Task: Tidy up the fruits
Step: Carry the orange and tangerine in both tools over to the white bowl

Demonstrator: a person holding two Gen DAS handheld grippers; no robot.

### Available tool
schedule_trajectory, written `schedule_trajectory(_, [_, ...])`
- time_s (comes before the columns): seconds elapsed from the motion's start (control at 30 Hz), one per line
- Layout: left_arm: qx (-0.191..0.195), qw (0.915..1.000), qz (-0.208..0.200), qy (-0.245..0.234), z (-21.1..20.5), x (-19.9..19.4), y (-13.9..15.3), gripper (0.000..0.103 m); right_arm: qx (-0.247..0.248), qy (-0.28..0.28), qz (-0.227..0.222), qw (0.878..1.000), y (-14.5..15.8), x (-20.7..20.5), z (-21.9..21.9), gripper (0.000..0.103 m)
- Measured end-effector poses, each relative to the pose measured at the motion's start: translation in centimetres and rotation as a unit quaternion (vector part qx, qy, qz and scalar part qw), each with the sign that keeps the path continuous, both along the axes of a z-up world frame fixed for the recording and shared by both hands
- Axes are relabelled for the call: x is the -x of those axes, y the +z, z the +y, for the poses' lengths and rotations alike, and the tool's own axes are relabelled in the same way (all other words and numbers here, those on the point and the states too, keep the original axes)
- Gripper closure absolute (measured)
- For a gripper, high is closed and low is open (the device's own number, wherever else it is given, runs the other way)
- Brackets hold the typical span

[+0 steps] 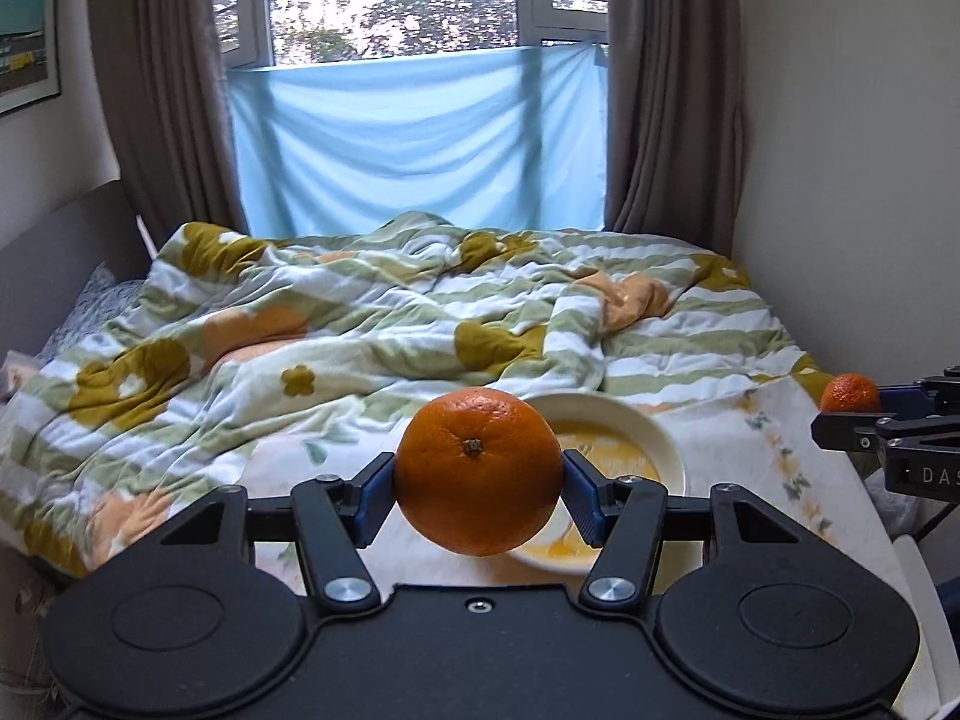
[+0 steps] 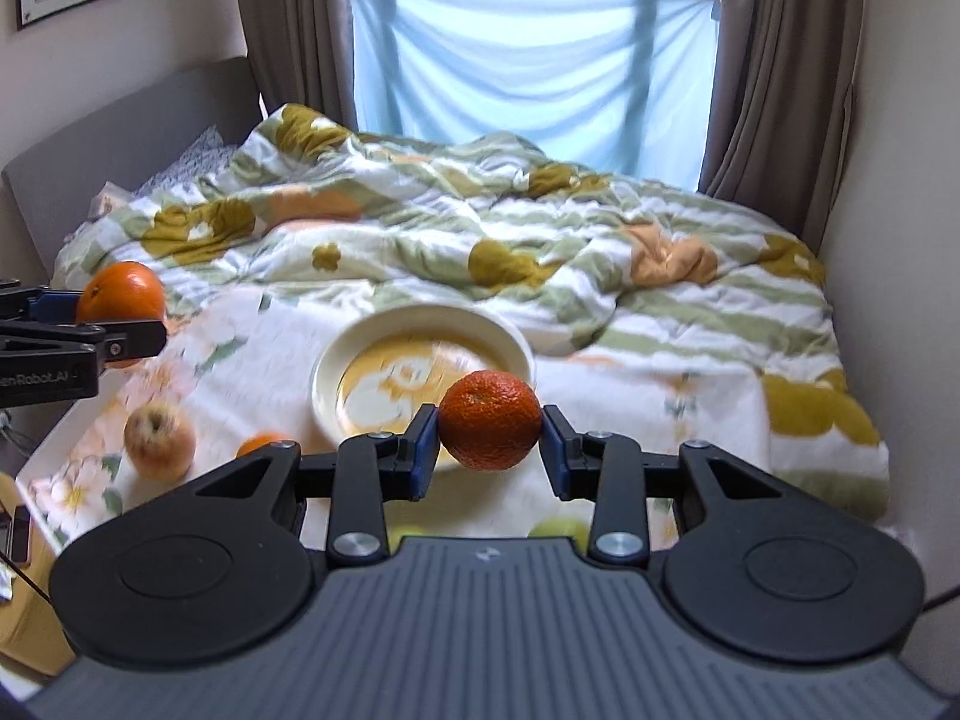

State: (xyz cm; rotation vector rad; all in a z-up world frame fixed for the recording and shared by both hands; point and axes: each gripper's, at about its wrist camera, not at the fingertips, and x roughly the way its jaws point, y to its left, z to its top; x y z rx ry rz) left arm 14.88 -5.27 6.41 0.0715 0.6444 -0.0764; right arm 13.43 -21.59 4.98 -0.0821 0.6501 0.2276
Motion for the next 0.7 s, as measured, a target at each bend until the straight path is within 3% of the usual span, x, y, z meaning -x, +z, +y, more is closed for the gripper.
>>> schedule_trajectory(0.27, [-0.003, 0.9984, 0.031, -0.047, -1.3, -8.8, -1.9, 0.04, -0.01, 0.002, -0.001, 1.0, 0.4, -6.7, -0.2, 0.052])
schedule_trajectory(0.7, [-0.008, 0.9887, 0.11, -0.101, -4.1, -19.5, -9.9, 0.04, -0.044, -0.037, 0.047, 0.997, -4.3, -16.6, -1.0, 0.052])
